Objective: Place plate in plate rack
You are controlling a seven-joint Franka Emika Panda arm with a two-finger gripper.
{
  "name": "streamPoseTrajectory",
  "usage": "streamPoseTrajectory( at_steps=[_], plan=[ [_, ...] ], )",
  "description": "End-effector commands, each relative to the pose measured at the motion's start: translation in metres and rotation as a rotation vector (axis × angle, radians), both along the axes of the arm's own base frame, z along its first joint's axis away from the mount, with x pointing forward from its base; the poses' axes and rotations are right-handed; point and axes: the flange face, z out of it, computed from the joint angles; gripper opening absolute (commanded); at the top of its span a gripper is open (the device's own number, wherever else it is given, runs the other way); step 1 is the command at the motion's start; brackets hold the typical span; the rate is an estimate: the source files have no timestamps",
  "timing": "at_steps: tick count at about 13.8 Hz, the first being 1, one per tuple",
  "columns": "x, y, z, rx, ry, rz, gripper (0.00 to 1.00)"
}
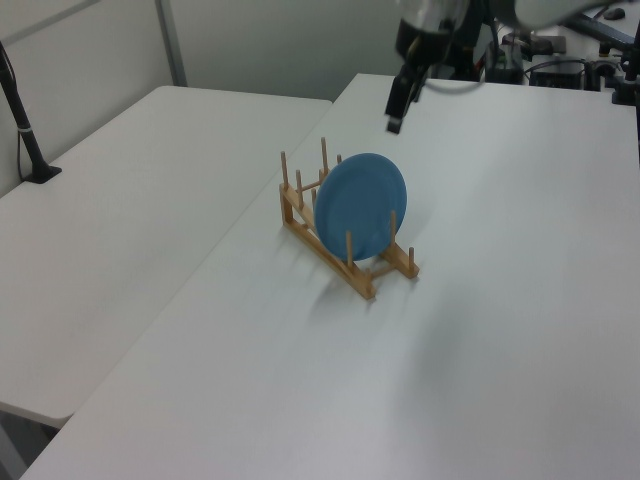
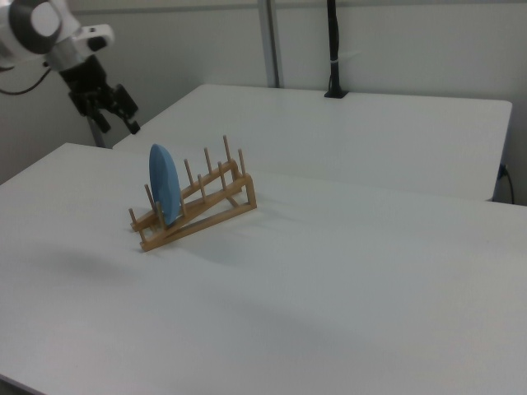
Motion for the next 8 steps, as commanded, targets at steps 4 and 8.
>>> streamPoseTrajectory(
  at_steps=[4, 8],
  plan=[
    [-0.006, -0.118, -0.002, 0.073, 0.219, -0.159, 1.00],
    [-0.005, -0.168, 0.000, 0.143, 0.232, -0.200, 1.00]
  ],
)
